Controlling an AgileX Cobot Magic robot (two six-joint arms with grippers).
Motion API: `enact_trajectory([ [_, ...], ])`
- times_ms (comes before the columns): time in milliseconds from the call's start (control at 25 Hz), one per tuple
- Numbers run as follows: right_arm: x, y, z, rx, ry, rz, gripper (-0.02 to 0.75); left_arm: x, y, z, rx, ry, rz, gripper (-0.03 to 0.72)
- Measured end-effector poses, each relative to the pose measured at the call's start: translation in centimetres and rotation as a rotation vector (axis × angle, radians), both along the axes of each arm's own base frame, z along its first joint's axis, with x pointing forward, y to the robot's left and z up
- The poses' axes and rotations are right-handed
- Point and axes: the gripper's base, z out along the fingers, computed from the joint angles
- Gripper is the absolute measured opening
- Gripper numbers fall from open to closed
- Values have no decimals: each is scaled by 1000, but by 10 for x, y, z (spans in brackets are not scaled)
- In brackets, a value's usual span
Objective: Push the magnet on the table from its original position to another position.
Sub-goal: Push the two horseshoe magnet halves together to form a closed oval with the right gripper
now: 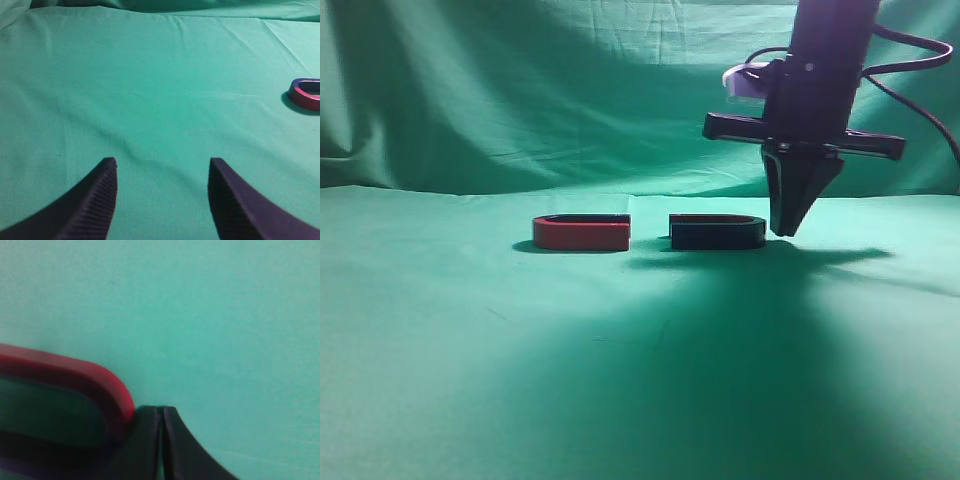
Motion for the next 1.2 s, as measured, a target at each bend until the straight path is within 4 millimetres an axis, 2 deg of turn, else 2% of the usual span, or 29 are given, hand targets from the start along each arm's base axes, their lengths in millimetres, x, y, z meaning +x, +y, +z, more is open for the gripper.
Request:
enact_trajectory([
  [560, -8, 37, 4, 30, -54, 47, 0, 0, 0, 0, 0, 0, 0, 372],
  [880, -8, 43, 9, 36, -65, 35, 0, 0, 0, 0, 0, 0, 0, 372],
  [1040, -6, 44, 31, 14, -32, 49, 0, 0, 0, 0, 0, 0, 0, 372],
  [1200, -9, 41, 67, -8, -17, 55, 0, 0, 0, 0, 0, 0, 0, 372],
])
